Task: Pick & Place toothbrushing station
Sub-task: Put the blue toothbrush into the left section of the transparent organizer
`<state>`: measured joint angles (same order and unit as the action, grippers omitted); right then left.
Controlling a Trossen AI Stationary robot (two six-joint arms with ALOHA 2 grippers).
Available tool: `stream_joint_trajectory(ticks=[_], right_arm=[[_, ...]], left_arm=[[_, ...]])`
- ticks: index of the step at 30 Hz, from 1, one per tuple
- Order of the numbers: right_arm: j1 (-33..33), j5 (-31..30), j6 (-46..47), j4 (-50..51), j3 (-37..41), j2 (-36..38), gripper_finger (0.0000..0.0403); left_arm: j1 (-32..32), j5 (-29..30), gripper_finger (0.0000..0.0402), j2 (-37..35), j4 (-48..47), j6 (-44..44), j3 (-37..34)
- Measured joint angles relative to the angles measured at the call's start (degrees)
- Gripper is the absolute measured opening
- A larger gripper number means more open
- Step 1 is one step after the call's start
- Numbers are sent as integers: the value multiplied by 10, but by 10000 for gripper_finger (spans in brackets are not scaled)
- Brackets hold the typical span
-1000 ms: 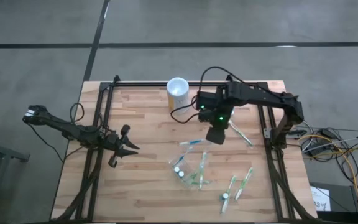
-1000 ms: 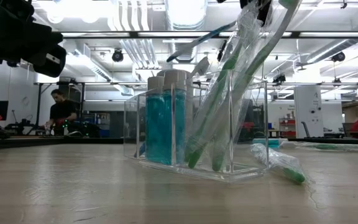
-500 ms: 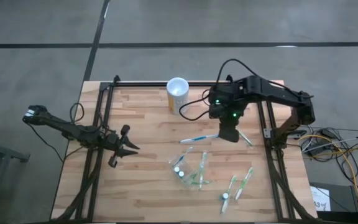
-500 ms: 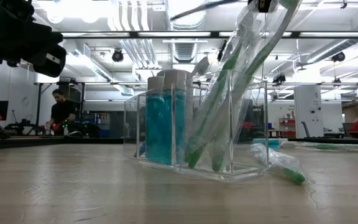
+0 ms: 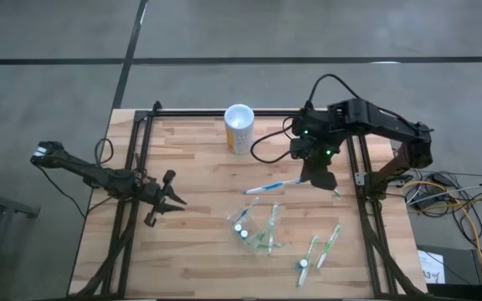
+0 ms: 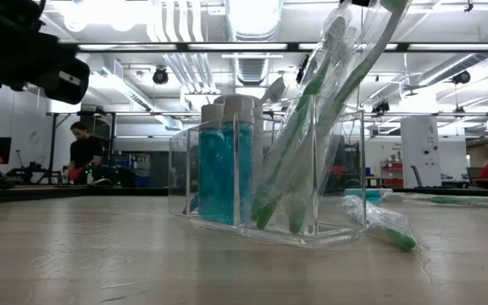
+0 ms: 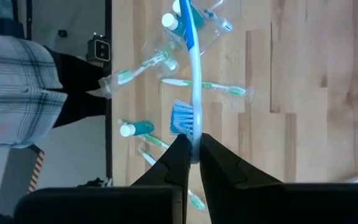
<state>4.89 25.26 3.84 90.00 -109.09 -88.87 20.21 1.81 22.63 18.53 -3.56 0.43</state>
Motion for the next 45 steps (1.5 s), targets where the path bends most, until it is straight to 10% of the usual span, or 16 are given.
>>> stream_joint_trajectory(ticks=[45], right_arm=[[0, -33, -10, 0, 77, 103, 23]], left_arm=[[0, -7, 85, 0, -32, 16, 0]])
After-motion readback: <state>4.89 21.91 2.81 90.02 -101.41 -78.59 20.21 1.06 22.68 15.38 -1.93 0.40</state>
